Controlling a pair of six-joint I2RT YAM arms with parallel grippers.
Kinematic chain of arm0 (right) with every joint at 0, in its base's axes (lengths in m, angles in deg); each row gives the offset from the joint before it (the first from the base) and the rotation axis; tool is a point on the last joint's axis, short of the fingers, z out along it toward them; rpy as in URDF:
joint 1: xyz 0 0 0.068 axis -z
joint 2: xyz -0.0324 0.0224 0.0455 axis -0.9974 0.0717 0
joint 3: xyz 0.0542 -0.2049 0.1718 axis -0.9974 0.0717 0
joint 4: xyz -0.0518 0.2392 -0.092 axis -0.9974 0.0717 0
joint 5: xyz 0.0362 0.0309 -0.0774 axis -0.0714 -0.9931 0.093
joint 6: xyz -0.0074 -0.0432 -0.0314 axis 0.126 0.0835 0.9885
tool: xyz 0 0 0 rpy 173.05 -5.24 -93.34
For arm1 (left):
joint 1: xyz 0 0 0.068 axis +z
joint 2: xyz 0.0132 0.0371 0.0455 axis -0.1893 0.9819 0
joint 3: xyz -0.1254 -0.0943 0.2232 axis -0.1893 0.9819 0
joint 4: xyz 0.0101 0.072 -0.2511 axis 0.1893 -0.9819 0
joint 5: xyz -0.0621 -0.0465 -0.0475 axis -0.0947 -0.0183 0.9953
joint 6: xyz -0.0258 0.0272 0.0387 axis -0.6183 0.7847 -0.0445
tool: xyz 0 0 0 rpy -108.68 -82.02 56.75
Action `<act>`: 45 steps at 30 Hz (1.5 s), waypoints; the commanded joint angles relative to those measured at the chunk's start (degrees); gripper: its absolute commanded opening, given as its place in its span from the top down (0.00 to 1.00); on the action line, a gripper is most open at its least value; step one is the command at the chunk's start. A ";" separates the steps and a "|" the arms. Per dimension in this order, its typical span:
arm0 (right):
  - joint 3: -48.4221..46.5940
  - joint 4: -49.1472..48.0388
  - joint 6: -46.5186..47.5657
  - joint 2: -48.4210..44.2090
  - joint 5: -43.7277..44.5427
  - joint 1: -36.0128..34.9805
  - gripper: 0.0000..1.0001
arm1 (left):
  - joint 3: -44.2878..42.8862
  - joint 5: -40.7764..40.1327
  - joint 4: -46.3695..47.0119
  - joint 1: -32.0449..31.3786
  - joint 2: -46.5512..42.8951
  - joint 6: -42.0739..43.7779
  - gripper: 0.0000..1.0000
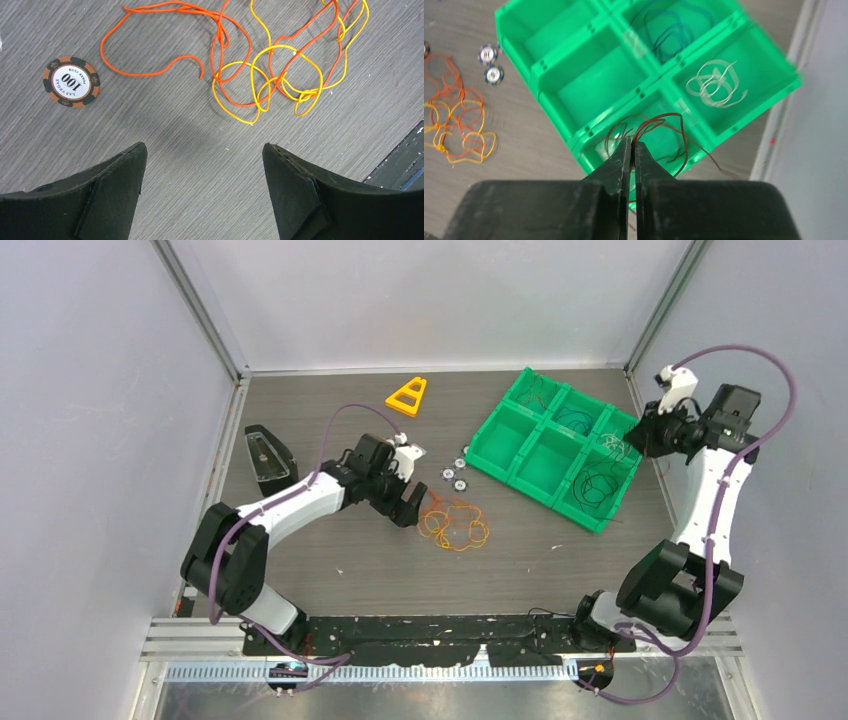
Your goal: Untangle the cables
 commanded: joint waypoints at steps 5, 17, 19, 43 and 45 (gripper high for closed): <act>6.16 -1.96 2.35 6.22 3.69 -4.21 0.95 | -0.13 0.37 -0.09 1.05 -1.79 0.32 0.13; 10.59 -13.56 3.71 15.53 15.91 -10.29 0.95 | -0.16 0.30 -0.04 2.75 -0.46 0.19 0.13; 12.19 -14.24 4.90 15.81 16.55 -10.68 0.95 | -0.67 0.31 -0.13 3.05 0.04 0.12 0.13; -8.96 25.71 11.21 5.45 12.88 -1.94 0.20 | -0.84 2.37 -0.12 3.87 -0.96 -0.34 0.13; -8.75 28.15 9.99 6.14 14.15 1.04 0.25 | -0.75 2.77 0.03 3.81 -1.14 -1.90 0.13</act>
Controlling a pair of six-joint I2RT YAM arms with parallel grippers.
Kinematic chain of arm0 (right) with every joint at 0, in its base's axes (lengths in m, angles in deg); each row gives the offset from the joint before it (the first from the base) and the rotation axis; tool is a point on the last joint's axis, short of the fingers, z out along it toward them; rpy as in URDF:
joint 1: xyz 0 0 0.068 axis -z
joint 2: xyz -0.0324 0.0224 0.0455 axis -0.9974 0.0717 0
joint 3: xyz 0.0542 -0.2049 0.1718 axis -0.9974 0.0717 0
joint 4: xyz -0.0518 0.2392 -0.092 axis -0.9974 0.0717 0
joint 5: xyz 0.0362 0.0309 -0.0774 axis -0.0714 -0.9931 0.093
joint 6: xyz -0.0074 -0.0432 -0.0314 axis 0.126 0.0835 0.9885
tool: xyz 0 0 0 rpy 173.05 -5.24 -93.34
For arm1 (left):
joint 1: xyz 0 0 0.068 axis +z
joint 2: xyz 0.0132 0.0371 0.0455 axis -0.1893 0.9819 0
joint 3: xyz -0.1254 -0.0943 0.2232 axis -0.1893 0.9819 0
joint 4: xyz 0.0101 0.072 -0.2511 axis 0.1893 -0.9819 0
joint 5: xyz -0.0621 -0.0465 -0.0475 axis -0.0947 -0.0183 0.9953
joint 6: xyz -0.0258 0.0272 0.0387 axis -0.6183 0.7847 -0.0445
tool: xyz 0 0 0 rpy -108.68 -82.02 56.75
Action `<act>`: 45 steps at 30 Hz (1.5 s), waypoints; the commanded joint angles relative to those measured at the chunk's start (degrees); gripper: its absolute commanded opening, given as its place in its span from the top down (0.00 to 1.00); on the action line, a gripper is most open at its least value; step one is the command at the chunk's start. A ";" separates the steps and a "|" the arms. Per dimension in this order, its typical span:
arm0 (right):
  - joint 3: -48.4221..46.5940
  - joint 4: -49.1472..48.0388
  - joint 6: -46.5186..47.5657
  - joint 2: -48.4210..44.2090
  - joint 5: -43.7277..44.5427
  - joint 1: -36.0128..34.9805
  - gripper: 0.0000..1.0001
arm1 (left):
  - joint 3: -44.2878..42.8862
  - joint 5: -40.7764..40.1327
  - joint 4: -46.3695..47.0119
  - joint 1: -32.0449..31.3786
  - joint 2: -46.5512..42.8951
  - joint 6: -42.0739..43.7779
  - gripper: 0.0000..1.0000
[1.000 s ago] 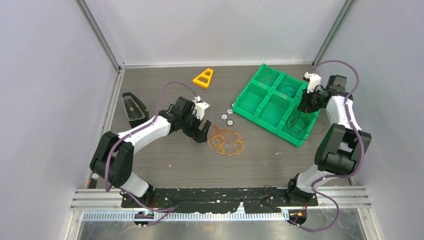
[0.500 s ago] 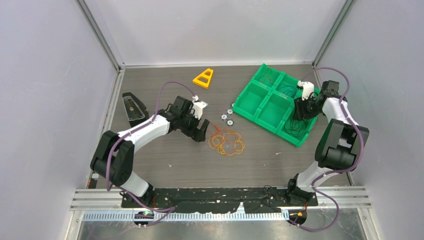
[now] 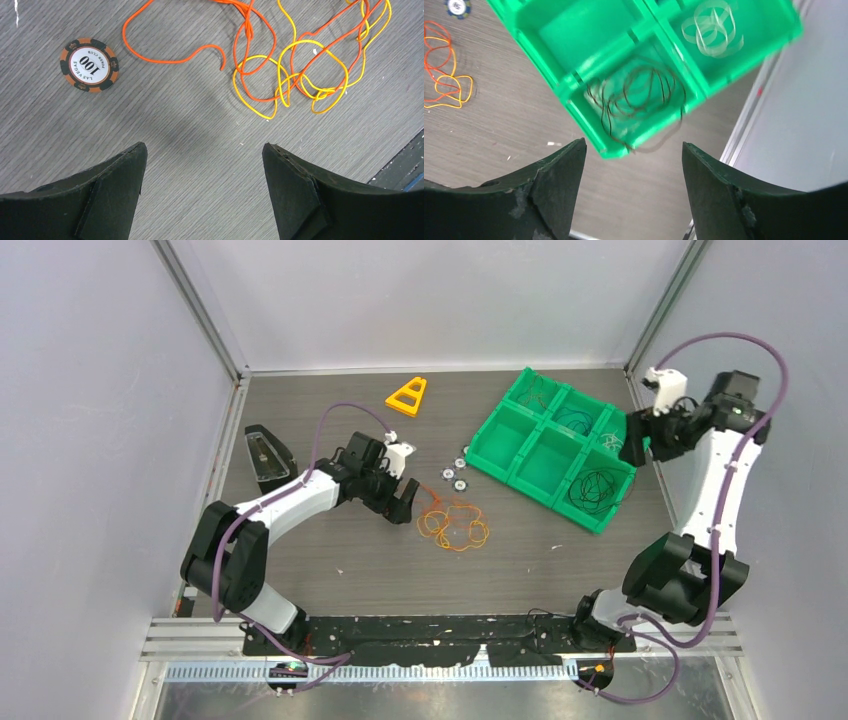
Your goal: Untangle the cables
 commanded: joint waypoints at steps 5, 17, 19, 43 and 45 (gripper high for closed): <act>4.66 8.68 -5.49 1.62 4.56 8.05 0.32 | -0.92 3.33 1.15 0.27 -1.18 -3.33 0.13; 10.51 -5.99 -16.73 8.64 8.07 7.89 0.43 | -1.90 3.39 1.15 0.27 -0.72 -4.25 0.14; 10.42 -7.20 -16.79 9.77 8.57 7.89 0.45 | -1.90 3.41 1.14 0.32 -0.56 -4.25 0.14; 16.88 -17.63 -19.01 19.33 12.93 -7.94 0.95 | -3.41 2.57 -0.85 0.53 1.78 -3.19 0.14; 17.50 -19.71 -21.27 21.02 14.12 -8.08 0.95 | -3.88 2.65 -0.97 0.62 2.23 -3.20 0.14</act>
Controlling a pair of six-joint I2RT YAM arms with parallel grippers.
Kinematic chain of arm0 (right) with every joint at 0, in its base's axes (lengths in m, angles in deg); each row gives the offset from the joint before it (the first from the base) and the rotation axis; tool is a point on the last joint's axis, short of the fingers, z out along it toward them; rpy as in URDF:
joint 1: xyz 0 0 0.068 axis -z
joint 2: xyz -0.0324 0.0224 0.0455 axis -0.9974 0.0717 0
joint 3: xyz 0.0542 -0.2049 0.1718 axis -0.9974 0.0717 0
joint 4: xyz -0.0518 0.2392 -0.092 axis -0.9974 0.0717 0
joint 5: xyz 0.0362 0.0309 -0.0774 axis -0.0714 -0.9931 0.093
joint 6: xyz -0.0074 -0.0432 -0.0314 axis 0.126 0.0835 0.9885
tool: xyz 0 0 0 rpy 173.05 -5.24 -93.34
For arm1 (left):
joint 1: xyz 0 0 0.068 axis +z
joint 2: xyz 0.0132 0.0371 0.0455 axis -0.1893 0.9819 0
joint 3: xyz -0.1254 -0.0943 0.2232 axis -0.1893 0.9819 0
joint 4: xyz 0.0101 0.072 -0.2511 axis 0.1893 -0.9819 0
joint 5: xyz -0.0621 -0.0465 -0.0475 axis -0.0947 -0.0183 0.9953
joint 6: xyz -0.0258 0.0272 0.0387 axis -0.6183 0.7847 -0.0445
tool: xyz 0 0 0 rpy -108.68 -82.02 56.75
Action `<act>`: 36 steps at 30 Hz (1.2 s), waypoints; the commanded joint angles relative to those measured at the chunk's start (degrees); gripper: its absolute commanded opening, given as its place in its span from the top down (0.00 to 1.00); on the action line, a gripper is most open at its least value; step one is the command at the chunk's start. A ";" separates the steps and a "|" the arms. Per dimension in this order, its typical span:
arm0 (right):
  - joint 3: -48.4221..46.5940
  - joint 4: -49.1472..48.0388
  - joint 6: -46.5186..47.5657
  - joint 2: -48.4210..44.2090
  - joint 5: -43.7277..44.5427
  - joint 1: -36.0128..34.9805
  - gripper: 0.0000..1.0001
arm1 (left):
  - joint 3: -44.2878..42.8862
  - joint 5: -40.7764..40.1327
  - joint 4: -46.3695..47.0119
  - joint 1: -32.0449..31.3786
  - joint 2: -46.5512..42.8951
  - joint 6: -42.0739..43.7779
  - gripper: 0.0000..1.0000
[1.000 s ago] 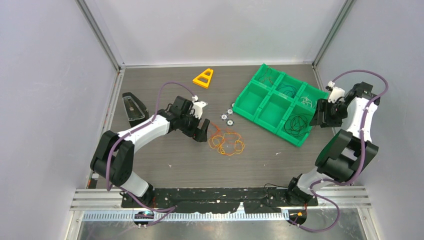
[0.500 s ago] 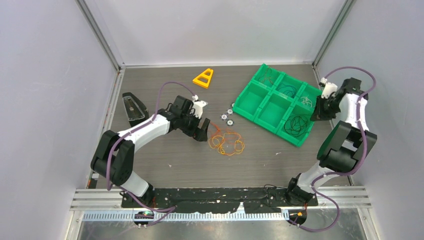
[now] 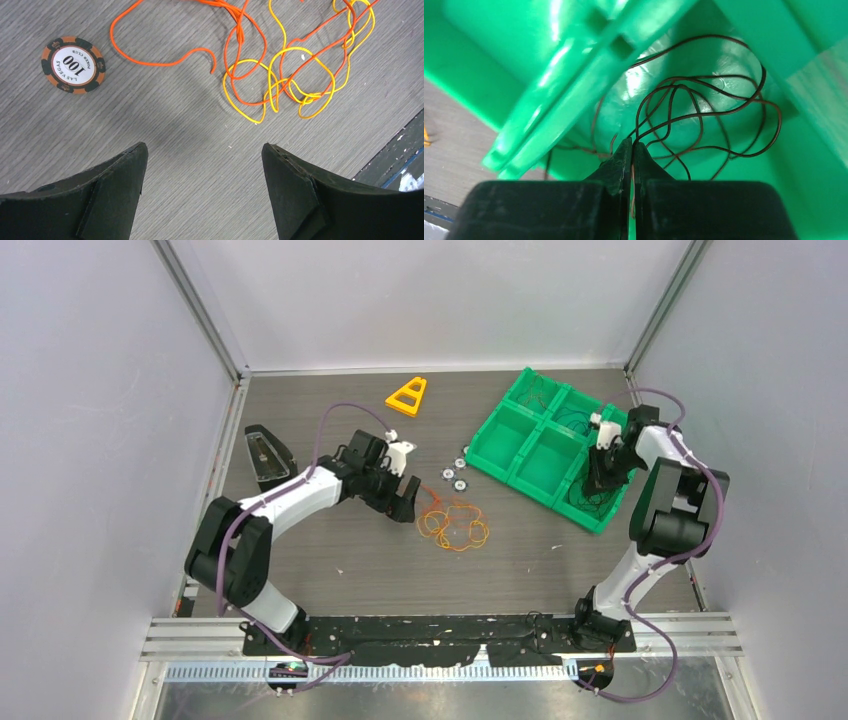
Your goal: Untangle the cables
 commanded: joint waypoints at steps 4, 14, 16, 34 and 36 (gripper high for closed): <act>0.89 -7.55 -6.81 4.67 3.83 -0.71 0.95 | -3.90 0.74 -0.91 0.70 1.49 0.02 0.14; -1.75 0.39 -5.88 -6.14 -1.33 -0.80 0.59 | -2.14 2.09 1.08 2.38 -3.27 1.43 0.11; -2.10 2.66 -4.86 -11.28 -2.18 -0.77 0.50 | -0.90 2.60 2.58 3.23 -5.00 1.53 0.10; -4.98 2.83 -5.52 -17.73 -21.07 -19.32 0.18 | -4.39 17.28 10.00 -1.51 5.41 -5.64 0.41; -4.18 -0.07 -6.47 -14.68 -20.61 -23.68 0.20 | -4.80 17.51 9.99 -2.10 7.13 -6.08 0.48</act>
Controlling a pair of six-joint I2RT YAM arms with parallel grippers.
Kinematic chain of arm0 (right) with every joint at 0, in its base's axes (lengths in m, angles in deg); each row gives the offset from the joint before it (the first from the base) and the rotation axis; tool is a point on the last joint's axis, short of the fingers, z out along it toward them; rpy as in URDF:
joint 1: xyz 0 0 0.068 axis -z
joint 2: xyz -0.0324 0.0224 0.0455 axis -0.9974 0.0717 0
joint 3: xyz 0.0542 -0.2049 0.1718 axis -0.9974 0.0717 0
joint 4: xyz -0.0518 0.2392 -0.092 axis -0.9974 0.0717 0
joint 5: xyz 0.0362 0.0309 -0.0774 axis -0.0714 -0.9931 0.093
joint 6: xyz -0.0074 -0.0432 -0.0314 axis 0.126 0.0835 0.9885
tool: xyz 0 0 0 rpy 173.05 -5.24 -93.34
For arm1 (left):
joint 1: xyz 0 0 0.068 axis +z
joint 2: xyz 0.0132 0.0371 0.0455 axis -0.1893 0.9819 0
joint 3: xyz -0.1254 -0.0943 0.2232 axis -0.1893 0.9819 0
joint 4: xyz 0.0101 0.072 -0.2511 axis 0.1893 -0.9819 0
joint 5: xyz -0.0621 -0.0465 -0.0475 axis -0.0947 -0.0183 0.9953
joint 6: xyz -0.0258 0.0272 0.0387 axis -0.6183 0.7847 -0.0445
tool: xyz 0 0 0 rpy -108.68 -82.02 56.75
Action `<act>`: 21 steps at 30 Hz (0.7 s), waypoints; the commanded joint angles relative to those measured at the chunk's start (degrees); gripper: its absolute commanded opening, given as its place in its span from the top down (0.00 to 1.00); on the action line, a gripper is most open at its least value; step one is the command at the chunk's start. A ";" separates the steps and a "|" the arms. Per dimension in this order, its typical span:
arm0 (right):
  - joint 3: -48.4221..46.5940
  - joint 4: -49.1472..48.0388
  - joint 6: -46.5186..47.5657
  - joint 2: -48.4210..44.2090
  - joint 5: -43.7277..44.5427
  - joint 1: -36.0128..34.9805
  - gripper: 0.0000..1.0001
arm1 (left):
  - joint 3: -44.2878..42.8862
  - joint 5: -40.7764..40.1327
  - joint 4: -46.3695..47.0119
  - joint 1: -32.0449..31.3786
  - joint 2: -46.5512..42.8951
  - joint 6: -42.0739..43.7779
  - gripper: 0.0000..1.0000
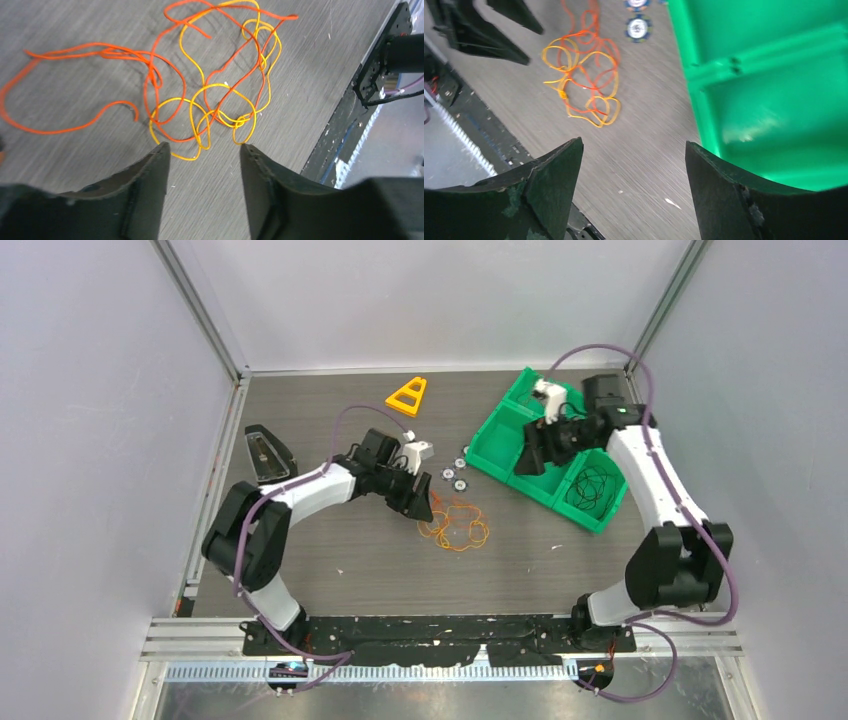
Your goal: Untangle the cables
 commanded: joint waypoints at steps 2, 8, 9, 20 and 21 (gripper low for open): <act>2.44 -10.94 -5.72 7.24 -2.24 -8.91 0.22 | -2.91 2.85 2.36 -1.61 3.63 -2.41 0.52; 4.41 -19.16 -9.99 14.76 -0.29 -16.08 0.27 | -2.21 2.71 2.58 -3.25 6.57 -2.82 0.58; 4.81 -19.58 -10.11 15.89 -0.21 -17.46 0.28 | -2.22 2.62 2.73 -3.67 6.91 -2.85 0.58; 11.17 -24.25 -10.24 20.25 6.24 -24.33 0.49 | -3.82 2.03 0.69 -4.36 7.55 -1.98 0.76; 11.31 -23.68 -9.69 20.33 6.92 -24.40 0.57 | -3.79 1.93 -0.08 -4.28 6.89 -1.28 0.79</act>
